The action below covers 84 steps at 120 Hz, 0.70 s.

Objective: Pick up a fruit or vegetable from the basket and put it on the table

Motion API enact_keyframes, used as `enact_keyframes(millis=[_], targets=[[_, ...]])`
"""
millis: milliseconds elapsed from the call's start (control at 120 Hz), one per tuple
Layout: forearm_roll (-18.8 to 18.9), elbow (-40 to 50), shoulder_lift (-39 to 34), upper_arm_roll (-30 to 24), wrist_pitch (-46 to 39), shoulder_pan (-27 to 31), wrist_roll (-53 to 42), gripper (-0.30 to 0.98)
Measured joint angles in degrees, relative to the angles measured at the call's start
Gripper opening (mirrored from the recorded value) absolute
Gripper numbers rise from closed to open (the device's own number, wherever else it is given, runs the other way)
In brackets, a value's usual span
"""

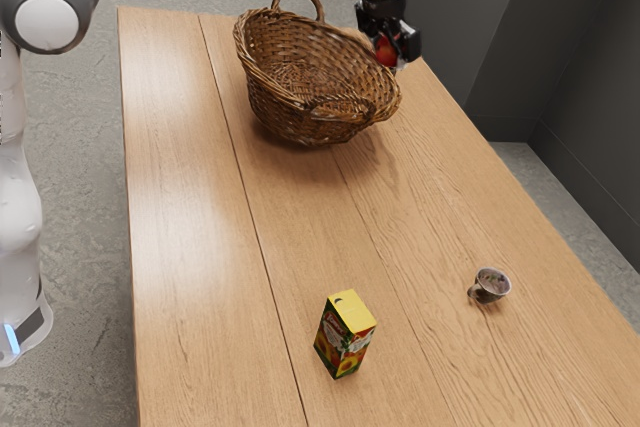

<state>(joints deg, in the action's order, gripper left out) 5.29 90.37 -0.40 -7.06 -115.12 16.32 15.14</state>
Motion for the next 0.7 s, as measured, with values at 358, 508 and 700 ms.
enact_keyframes(millis=[358, 508, 700], targets=[[0.9, -3.0, 3.2, -10.0, 0.2, -11.5, 8.4, 0.29], [0.1, -2.3, 3.1, -9.2, 0.3, -9.0, 10.7, 0.5], [-3.5, -2.1, 1.3, -9.2, 1.7, -2.6, 18.7, 0.64]])
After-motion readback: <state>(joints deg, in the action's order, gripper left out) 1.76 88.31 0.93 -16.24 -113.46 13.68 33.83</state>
